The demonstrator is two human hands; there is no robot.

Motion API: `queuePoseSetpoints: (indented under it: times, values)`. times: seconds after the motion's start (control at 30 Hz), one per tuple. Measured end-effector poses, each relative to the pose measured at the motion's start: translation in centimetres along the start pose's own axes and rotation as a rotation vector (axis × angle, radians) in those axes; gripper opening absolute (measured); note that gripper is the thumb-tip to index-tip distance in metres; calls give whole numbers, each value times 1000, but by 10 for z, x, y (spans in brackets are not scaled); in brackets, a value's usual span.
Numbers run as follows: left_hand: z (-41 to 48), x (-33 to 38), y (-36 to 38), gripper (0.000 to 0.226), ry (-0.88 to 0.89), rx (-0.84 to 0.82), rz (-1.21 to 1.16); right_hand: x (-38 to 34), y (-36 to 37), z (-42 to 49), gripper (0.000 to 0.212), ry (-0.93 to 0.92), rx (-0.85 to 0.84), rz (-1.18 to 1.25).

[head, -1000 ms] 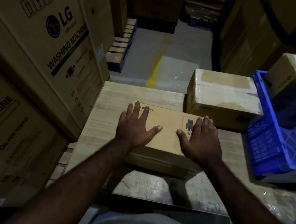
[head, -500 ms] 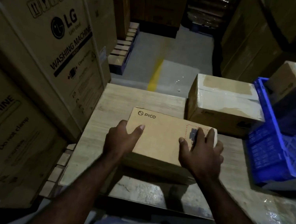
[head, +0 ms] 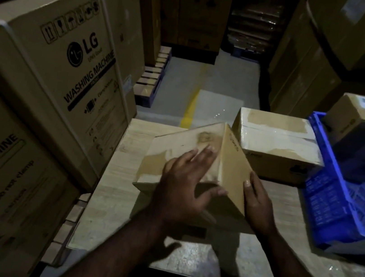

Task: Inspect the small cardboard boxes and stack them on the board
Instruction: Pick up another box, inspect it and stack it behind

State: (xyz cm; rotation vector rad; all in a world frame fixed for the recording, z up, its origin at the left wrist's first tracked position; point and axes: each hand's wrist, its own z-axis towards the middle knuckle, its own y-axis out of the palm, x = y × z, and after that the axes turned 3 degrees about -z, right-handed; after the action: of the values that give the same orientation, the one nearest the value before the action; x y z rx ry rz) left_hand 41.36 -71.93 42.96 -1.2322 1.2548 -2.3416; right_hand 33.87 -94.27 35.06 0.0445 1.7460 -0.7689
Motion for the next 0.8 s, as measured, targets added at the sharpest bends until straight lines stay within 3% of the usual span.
queuePoseSetpoints:
  times: [0.1, 0.2, 0.33, 0.4, 0.47, 0.67, 0.8]
  values:
    - [8, 7, 13, 79, 89, -182, 124, -35, -11, -16, 70, -101, -3, 120]
    - [11, 12, 21, 78, 59, -252, 193, -62, -25, -37, 62, -229, 8, 196]
    - [6, 9, 21, 87, -183, -204, 236, -64, -38, -42, 68, -259, 78, -31]
    - [2, 6, 20, 88, -322, -207, 155, -56, -43, -41, 63, -226, 149, -154]
    - [-1, 4, 21, 89, -385, -175, 67, -45, -49, -42, 56, -212, 195, -130]
    - [-6, 12, 33, 61, -107, 42, 141, -17, -53, -50, 57, -154, 239, -60]
    - [-18, 4, 31, 48, -136, 39, 256, -15, -44, -56, 59, -209, 195, -165]
